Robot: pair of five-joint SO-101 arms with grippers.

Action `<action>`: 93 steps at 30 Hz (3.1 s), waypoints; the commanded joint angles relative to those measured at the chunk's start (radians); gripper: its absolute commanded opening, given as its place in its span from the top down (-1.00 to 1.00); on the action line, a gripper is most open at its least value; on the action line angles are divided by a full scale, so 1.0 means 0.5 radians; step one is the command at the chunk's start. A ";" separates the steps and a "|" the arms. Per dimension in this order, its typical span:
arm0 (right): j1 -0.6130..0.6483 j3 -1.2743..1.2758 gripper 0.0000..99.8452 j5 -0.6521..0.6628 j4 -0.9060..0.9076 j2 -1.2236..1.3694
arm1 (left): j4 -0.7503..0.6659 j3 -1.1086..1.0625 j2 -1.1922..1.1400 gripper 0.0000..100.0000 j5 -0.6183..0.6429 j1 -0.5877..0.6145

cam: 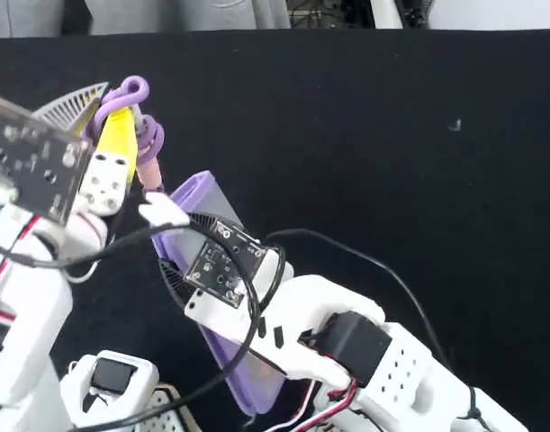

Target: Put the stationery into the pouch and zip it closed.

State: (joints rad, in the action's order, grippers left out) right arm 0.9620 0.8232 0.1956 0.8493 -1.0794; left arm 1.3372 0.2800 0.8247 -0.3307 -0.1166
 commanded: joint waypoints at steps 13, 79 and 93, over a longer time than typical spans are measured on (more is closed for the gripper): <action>-0.396 -0.026 0.57 -0.012 0.132 -0.005 | 0.003 0.143 -0.031 0.94 0.028 -0.084; -0.304 -0.207 0.57 0.012 0.390 -0.207 | -0.117 0.606 -0.190 0.94 0.031 0.118; 0.055 -0.382 0.57 0.181 0.620 -0.192 | -0.270 0.624 -0.292 0.94 0.114 0.118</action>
State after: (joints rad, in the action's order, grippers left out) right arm 0.9436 0.6299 0.2493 1.1684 -1.1653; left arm 1.2436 0.5777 0.6759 -0.2892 -0.0629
